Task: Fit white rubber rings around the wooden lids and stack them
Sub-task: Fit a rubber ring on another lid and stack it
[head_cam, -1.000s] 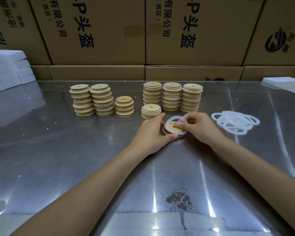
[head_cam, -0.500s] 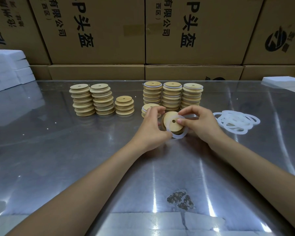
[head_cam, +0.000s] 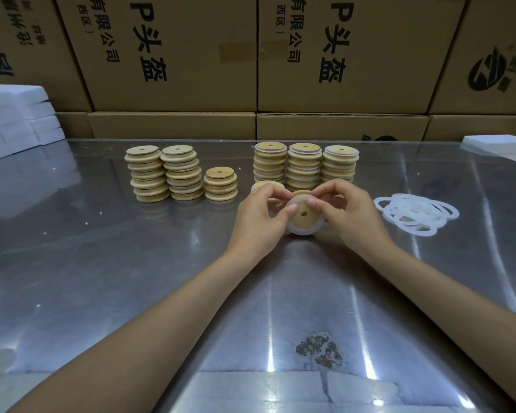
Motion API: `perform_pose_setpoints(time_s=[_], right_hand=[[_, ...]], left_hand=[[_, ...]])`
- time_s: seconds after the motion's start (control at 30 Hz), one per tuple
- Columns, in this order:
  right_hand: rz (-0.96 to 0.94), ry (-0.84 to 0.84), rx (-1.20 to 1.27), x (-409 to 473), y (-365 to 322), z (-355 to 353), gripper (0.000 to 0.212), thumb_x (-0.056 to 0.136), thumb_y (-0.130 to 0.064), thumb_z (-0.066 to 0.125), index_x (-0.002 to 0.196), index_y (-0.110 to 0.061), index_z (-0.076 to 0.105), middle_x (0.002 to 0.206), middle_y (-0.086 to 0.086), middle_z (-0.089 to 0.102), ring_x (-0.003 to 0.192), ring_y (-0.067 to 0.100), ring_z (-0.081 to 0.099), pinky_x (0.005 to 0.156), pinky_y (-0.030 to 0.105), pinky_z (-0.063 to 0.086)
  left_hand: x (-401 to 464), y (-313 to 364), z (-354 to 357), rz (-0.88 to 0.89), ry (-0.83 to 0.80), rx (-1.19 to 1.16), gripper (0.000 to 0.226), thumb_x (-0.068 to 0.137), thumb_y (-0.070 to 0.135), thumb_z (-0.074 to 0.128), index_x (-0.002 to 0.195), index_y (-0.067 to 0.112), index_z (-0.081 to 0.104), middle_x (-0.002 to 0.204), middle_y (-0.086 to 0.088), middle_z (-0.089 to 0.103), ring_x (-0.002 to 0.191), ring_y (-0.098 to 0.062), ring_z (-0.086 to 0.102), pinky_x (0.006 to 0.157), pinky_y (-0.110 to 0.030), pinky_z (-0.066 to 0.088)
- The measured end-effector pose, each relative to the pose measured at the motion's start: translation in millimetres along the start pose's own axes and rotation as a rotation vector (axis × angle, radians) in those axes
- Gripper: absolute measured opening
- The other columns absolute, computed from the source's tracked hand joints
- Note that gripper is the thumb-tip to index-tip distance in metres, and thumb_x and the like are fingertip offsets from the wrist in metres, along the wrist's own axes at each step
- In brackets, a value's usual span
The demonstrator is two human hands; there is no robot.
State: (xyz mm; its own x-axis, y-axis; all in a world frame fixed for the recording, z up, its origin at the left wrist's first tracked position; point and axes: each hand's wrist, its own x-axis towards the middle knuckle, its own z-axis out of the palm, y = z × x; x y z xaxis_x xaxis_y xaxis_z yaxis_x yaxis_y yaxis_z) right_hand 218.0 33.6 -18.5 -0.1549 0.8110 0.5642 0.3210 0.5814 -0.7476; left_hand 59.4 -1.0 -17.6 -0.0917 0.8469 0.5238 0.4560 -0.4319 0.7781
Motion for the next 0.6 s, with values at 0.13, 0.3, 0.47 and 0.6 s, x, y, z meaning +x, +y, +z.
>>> perform_pose_setpoints(time_s=[0.13, 0.3, 0.47, 0.6], right_hand=[[0.052, 0.008, 0.053, 0.1, 0.7, 0.4, 0.014, 0.085, -0.017, 0.069, 0.081, -0.029, 0.063, 0.098, 0.01, 0.067, 0.089, 0.019, 0.067, 0.085, 0.046, 0.054], [0.081, 0.013, 0.116, -1.1, -1.4, 2.1, 0.013, 0.086, -0.015, 0.068, 0.079, -0.024, 0.063, 0.078, -0.009, 0.068, 0.078, 0.007, 0.065, 0.079, 0.04, 0.056], [0.134, 0.047, 0.208, -1.4, -4.3, 1.7, 0.014, 0.088, -0.011, 0.064, 0.077, -0.019, 0.065, 0.071, -0.012, 0.066, 0.07, -0.001, 0.063, 0.066, 0.022, 0.056], [0.142, 0.044, 0.177, -1.8, -6.0, 1.9, 0.014, 0.09, -0.013, 0.063, 0.077, -0.019, 0.064, 0.077, -0.007, 0.065, 0.074, 0.005, 0.063, 0.072, 0.028, 0.056]], left_hand=[[0.1, 1.6, 0.6, -0.003, 0.009, -0.01, 0.004, 0.086, 0.012, 0.067, 0.089, 0.015, 0.065, 0.094, 0.001, 0.067, 0.087, -0.012, 0.065, 0.078, -0.019, 0.049], [1.5, -0.3, 0.9, -0.029, 0.015, -0.062, 0.002, 0.087, 0.014, 0.067, 0.089, 0.013, 0.069, 0.09, 0.002, 0.068, 0.085, -0.012, 0.067, 0.075, -0.017, 0.05], [2.7, -3.2, 0.3, -0.139, 0.015, -0.162, 0.002, 0.084, 0.018, 0.071, 0.082, 0.018, 0.07, 0.078, 0.009, 0.067, 0.073, -0.003, 0.063, 0.075, -0.028, 0.053], [2.5, -3.0, -1.4, -0.211, 0.023, -0.222, 0.006, 0.081, 0.019, 0.074, 0.077, 0.02, 0.07, 0.071, 0.011, 0.066, 0.066, 0.003, 0.06, 0.076, -0.03, 0.054]])
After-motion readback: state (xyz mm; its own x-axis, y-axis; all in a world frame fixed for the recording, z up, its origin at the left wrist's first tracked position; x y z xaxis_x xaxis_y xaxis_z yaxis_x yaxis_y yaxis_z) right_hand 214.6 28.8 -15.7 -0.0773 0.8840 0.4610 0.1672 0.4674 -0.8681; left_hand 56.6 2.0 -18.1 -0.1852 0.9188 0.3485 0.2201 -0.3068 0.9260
